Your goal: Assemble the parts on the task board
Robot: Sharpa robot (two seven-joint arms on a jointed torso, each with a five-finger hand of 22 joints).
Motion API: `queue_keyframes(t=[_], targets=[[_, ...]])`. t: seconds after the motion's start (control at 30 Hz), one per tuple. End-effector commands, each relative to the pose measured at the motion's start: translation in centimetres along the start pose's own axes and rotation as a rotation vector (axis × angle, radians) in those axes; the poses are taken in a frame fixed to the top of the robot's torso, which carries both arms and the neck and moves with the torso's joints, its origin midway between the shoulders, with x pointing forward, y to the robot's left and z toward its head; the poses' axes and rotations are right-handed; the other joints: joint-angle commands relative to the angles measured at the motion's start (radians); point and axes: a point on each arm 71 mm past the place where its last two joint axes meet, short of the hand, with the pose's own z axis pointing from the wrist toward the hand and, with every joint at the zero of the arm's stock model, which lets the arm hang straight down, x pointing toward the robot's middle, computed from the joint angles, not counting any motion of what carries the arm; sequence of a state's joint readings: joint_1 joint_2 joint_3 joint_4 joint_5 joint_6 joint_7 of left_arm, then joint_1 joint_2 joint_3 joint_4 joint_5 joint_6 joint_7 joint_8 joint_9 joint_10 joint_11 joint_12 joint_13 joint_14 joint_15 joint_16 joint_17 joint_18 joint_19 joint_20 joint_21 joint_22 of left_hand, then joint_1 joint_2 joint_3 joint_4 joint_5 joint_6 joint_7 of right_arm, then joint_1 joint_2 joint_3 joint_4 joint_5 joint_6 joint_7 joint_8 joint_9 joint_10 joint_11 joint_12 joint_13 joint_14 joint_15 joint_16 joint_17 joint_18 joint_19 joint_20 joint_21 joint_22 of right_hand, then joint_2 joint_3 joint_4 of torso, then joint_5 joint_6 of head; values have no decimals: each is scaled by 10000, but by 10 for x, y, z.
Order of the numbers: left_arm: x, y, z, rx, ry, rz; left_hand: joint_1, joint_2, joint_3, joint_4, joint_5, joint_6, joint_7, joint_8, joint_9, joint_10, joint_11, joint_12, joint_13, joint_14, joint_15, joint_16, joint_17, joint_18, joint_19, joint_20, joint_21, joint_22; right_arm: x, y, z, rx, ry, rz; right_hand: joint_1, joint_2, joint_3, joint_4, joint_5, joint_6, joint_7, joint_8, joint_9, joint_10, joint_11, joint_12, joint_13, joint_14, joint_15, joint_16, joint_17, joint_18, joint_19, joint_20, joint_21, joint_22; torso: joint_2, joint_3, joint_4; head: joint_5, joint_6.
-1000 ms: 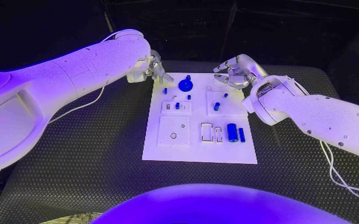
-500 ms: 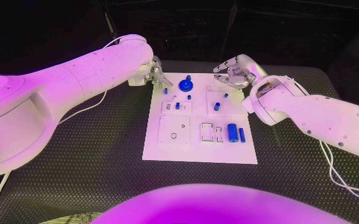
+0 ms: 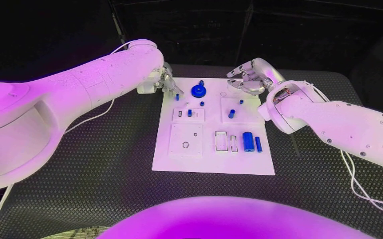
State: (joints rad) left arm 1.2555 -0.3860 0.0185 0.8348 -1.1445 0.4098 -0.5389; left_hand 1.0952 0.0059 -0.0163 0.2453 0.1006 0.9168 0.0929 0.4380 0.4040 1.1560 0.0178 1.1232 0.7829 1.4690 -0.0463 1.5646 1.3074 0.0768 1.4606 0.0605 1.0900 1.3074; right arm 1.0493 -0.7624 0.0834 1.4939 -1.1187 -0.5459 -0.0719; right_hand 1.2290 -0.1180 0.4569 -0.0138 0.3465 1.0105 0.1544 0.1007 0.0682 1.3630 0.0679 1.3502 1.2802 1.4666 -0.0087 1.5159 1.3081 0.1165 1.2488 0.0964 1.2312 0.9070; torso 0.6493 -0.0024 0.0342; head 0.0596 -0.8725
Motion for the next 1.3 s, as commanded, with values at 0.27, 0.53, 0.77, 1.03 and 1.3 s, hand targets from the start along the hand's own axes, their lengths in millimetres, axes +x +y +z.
queue_keyframes(t=[0.27, 0.53, 0.77, 1.03, 1.3], targets=[[0, -5, 0, 188, -82, -47, 400, 150, -114, -98, 3, 118, -16, 87, -46, 52, -14, 25, 11, 1018, -24, 62, 2634, 20, 103, -21, 67, 1575, 0, 2, 1, -114, 40, 17, 81, -5, -62, -2, 46, -88, 14, 41, -12, -39, -12, -16, 10, 803, -6, -48, 1587, 89, -70, -2, -32, 0, -2, 4, -1, -3, -1], [1, -8, 0, 296, -45, -147, 631, 262, -145, -197, 9, 157, -27, 110, -70, 72, -24, 35, 14, 1018, -31, 62, 2634, 15, 109, -29, 95, 1585, 0, 3, 1, -123, 45, 22, 93, 8, -64, 0, 53, -86, 14, 46, -10, -30, -12, -5, 22, 803, -5, -49, 1585, 89, -68, 0, -31, 3, 6, 6, -14, 11, -1], [3, -9, 1, 314, 49, -111, 890, 380, -171, -329, 11, 192, -36, 131, -96, 91, -34, 37, 14, 1018, -38, 62, 2634, 11, 113, -35, 117, 1592, 0, 3, 1, -127, 52, 24, 93, 8, -64, 0, 53, -86, 14, 46, -10, -30, -12, -5, 22, 803, -5, -49, 1585, 89, -68, 0, -31, 3, -1, 4, -1, -1, -1], [4, -10, 1, 288, 119, -76, 927, 395, -178, -349, 12, 198, -37, 134, -100, 84, -35, 27, -3, 1018, -38, 62, 2634, 10, 114, -36, 124, 1594, 1, 3, 1, -131, 51, 35, 93, 8, -64, 0, 53, -86, 14, 46, -10, -30, -12, -5, 22, 803, -5, -49, 1585, 89, -68, 0, -31, 3, -2, 1, -8, 2, -1], [3, -9, 1, 265, 11, -150, 1471, 717, -20, -654, 37, 229, -65, 158, -135, 83, -63, 2, -27, 1018, -59, 62, 2634, 12, 111, -50, 116, 1594, 1, 3, 1, -127, 51, 40, 93, 8, -64, 0, 53, -86, 14, 46, -10, -30, -12, -5, 22, 803, -5, -49, 1585, 89, -68, 0, -31, 3, -2, 5, -4, -4, -1]])
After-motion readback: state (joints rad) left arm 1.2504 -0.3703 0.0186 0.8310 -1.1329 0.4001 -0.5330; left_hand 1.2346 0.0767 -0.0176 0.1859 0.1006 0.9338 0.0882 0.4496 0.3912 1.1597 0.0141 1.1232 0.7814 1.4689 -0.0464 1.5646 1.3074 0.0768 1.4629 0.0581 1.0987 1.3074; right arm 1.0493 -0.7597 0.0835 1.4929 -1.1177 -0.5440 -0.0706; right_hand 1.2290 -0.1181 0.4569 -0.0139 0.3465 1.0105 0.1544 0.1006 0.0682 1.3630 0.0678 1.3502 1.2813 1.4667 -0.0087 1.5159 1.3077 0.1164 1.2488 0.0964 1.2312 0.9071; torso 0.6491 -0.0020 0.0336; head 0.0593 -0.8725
